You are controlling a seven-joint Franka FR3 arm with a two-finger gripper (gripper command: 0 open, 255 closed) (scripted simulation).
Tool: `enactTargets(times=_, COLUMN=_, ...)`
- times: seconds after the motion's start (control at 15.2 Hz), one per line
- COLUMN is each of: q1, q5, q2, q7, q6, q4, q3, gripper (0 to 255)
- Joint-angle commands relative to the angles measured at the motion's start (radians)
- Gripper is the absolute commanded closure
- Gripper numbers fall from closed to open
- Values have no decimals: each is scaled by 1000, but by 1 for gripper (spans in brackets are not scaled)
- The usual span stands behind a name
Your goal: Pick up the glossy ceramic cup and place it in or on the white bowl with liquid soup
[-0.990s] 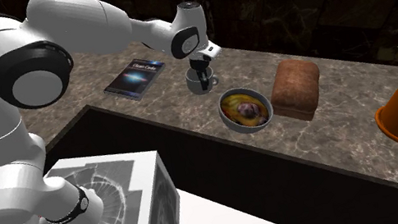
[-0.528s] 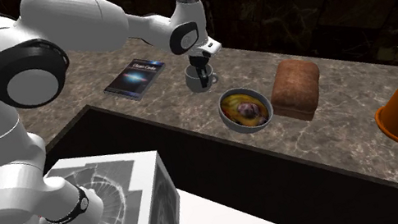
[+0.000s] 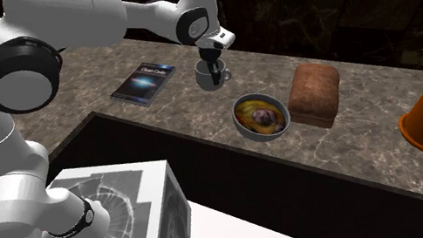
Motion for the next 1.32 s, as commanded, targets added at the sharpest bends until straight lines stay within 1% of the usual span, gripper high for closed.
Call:
enactTargets(times=0.0, q1=-2, q5=7, q2=-11, q7=-5, q6=-24, q4=15, q3=2, gripper=255)
enactTargets(times=0.66, q1=-4, q5=27, q2=-43, q7=-19, q6=-147, q4=109, q3=10, gripper=255)
enactTargets(times=1.25, q1=1, q5=35, q2=-53, q7=-24, q6=-264, q4=218, q3=15, gripper=255)
